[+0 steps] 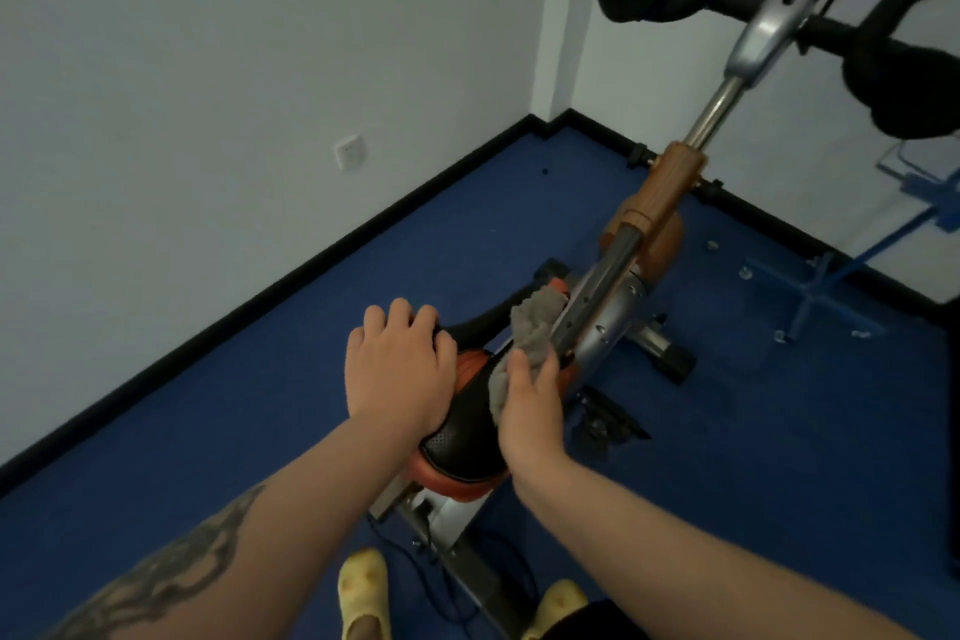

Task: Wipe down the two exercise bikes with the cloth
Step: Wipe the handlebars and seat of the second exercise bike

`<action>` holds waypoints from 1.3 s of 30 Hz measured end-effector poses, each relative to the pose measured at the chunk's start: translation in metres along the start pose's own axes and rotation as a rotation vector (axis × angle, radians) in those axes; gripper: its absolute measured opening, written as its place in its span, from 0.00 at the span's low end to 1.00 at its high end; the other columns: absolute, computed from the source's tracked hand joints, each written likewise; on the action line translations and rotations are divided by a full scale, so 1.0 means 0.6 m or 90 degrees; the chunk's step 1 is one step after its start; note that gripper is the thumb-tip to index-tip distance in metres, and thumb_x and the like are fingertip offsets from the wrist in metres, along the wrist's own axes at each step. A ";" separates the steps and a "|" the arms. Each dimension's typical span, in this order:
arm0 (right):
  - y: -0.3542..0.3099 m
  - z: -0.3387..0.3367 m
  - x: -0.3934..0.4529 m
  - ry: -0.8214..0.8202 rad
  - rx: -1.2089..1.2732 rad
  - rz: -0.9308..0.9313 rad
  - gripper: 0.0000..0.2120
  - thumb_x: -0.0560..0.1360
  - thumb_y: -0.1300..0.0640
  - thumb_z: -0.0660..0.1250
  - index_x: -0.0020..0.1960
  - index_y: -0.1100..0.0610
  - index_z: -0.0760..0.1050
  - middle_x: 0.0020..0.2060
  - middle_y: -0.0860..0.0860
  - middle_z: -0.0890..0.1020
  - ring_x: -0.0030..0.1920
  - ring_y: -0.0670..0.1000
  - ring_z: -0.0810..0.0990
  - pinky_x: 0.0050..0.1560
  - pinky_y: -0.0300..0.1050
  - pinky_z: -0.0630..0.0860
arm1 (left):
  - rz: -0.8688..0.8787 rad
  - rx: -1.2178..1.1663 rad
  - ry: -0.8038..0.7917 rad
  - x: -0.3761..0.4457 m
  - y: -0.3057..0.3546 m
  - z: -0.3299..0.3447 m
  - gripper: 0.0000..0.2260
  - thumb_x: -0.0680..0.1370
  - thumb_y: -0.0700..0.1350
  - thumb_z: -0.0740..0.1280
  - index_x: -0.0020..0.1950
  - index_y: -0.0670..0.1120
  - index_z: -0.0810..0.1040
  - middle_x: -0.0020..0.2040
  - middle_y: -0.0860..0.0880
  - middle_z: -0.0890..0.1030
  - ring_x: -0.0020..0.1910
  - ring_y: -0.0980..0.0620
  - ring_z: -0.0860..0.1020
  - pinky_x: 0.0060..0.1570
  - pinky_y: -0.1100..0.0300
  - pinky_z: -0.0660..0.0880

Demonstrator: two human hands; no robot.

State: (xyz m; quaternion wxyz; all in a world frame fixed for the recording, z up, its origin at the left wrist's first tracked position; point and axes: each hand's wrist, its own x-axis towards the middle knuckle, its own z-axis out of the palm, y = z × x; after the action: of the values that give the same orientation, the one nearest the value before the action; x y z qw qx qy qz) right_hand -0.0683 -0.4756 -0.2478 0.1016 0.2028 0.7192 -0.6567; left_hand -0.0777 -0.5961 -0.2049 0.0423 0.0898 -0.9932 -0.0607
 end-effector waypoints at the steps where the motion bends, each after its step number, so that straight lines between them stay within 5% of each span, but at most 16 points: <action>1: -0.013 0.003 0.018 0.027 -0.007 0.036 0.26 0.81 0.41 0.53 0.77 0.46 0.56 0.72 0.51 0.68 0.70 0.54 0.67 0.71 0.51 0.62 | 0.040 0.024 -0.029 0.011 -0.008 -0.002 0.16 0.81 0.53 0.48 0.58 0.50 0.73 0.52 0.50 0.72 0.48 0.51 0.63 0.47 0.55 0.63; 5: -0.088 0.006 0.091 0.150 0.058 0.035 0.25 0.83 0.49 0.55 0.77 0.56 0.56 0.73 0.55 0.67 0.72 0.56 0.66 0.74 0.52 0.61 | 0.176 0.003 -0.219 0.049 -0.031 -0.006 0.18 0.83 0.54 0.46 0.64 0.51 0.70 0.59 0.49 0.71 0.55 0.48 0.68 0.49 0.54 0.68; 9: -0.054 0.019 0.019 0.120 -0.003 -0.083 0.29 0.83 0.51 0.56 0.79 0.45 0.46 0.77 0.48 0.57 0.75 0.49 0.59 0.73 0.43 0.57 | 0.206 -0.129 -0.325 0.071 -0.047 -0.009 0.17 0.83 0.55 0.48 0.60 0.51 0.73 0.58 0.51 0.77 0.56 0.49 0.75 0.55 0.50 0.73; 12: -0.010 0.014 -0.053 0.075 -0.086 -0.138 0.26 0.82 0.47 0.56 0.77 0.38 0.50 0.75 0.42 0.61 0.72 0.42 0.62 0.69 0.41 0.62 | 0.192 -0.228 -0.317 0.078 -0.054 -0.005 0.17 0.83 0.57 0.52 0.58 0.52 0.77 0.54 0.51 0.80 0.52 0.50 0.77 0.51 0.52 0.72; 15: -0.015 -0.002 -0.049 0.023 -0.144 -0.116 0.27 0.82 0.46 0.56 0.78 0.42 0.51 0.75 0.44 0.63 0.71 0.44 0.64 0.68 0.41 0.64 | 0.146 -0.342 -0.217 0.071 -0.059 0.007 0.14 0.82 0.51 0.57 0.52 0.51 0.82 0.49 0.54 0.82 0.46 0.55 0.77 0.41 0.59 0.70; 19: -0.042 0.023 -0.051 0.133 -0.233 -0.107 0.27 0.83 0.47 0.55 0.79 0.50 0.53 0.76 0.49 0.61 0.75 0.48 0.61 0.73 0.48 0.61 | 0.012 -0.518 -0.078 0.064 -0.067 0.014 0.12 0.77 0.44 0.60 0.43 0.52 0.83 0.41 0.59 0.82 0.41 0.63 0.77 0.37 0.68 0.68; 22: -0.016 0.048 -0.117 0.169 -0.398 -0.185 0.26 0.82 0.42 0.50 0.79 0.47 0.54 0.78 0.44 0.52 0.77 0.42 0.46 0.77 0.44 0.45 | -0.047 -0.635 -0.103 0.061 -0.083 0.019 0.12 0.78 0.43 0.61 0.44 0.52 0.84 0.43 0.58 0.82 0.46 0.62 0.78 0.44 0.65 0.71; 25: 0.003 0.066 -0.168 0.169 -0.552 -0.215 0.28 0.80 0.37 0.37 0.78 0.43 0.49 0.77 0.39 0.45 0.75 0.38 0.36 0.74 0.41 0.31 | 0.013 -0.689 -0.222 0.044 -0.104 0.029 0.12 0.83 0.45 0.58 0.54 0.52 0.81 0.49 0.58 0.81 0.51 0.59 0.78 0.51 0.63 0.74; 32: -0.053 0.160 -0.120 0.229 -0.704 -0.196 0.27 0.80 0.42 0.35 0.79 0.42 0.46 0.78 0.47 0.55 0.78 0.48 0.50 0.77 0.49 0.45 | 0.080 -0.868 -0.319 -0.002 -0.151 0.025 0.12 0.84 0.46 0.54 0.63 0.59 0.70 0.60 0.64 0.73 0.57 0.76 0.71 0.54 0.79 0.66; 39: 0.013 0.136 -0.181 0.312 -0.683 -0.225 0.24 0.82 0.45 0.49 0.77 0.46 0.58 0.77 0.52 0.60 0.78 0.53 0.54 0.76 0.56 0.55 | 0.175 -0.727 -0.248 -0.024 -0.152 0.022 0.19 0.85 0.46 0.52 0.77 0.51 0.61 0.75 0.56 0.63 0.73 0.62 0.60 0.74 0.62 0.57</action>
State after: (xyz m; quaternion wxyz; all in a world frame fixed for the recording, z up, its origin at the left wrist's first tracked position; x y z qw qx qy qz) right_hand 0.0226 -0.5730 -0.2195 -0.0892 0.1463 0.9745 -0.1448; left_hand -0.0490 -0.6809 -0.2309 -0.0910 -0.0882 -0.7958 -0.5921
